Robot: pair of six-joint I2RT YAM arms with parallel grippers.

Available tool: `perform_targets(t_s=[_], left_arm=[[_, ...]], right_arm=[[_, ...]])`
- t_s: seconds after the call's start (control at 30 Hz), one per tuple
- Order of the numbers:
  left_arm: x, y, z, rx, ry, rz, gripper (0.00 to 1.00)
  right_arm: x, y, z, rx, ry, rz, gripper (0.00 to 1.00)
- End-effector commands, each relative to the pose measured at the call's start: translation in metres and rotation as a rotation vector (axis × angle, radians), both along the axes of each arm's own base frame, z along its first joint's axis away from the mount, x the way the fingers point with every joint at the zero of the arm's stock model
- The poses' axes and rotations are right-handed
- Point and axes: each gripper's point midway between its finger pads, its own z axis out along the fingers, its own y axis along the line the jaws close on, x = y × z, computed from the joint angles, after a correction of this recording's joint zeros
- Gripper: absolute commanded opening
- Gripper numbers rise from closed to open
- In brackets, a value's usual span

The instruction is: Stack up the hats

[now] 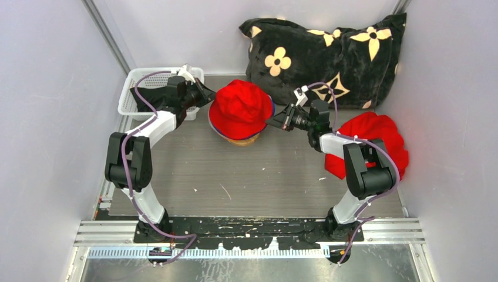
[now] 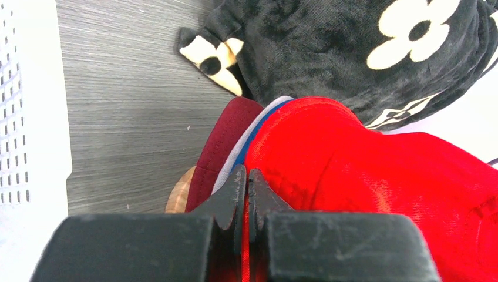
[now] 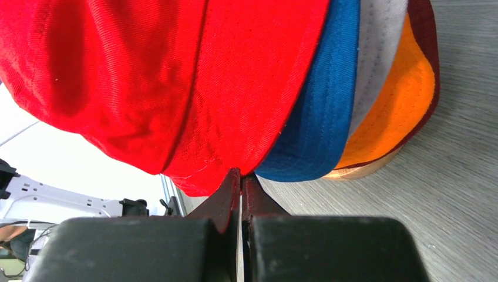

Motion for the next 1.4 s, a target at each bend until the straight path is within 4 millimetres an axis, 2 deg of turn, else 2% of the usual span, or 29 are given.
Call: perform_targets(t_s=[0.0, 0.43, 0.87, 1.03, 1.13, 1.3, 1.37], left_arm=[[0.008, 0.0, 0.008, 0.001, -0.037, -0.003, 0.0], [0.004, 0.002, 0.004, 0.0, -0.029, 0.003, 0.0], [-0.006, 0.006, 0.001, 0.01, -0.018, 0.014, 0.0], [-0.008, 0.017, 0.002, 0.058, -0.005, 0.057, 0.0], [-0.01, 0.029, 0.007, 0.109, -0.007, 0.103, 0.05], [-0.015, 0.051, 0.018, 0.152, 0.002, 0.179, 0.1], [-0.019, 0.06, 0.022, 0.172, 0.005, 0.215, 0.12]], right_arm=[[-0.002, -0.006, -0.032, -0.051, 0.051, -0.019, 0.01], [0.001, -0.007, -0.052, -0.085, 0.086, -0.021, 0.01], [0.006, -0.002, -0.054, -0.094, 0.087, -0.023, 0.01], [0.009, -0.004, -0.048, -0.105, 0.07, -0.038, 0.01], [0.009, -0.006, -0.045, -0.125, 0.061, -0.047, 0.01], [0.009, -0.007, -0.043, -0.136, 0.059, -0.056, 0.11], [0.01, -0.009, -0.042, -0.156, 0.056, -0.064, 0.23]])
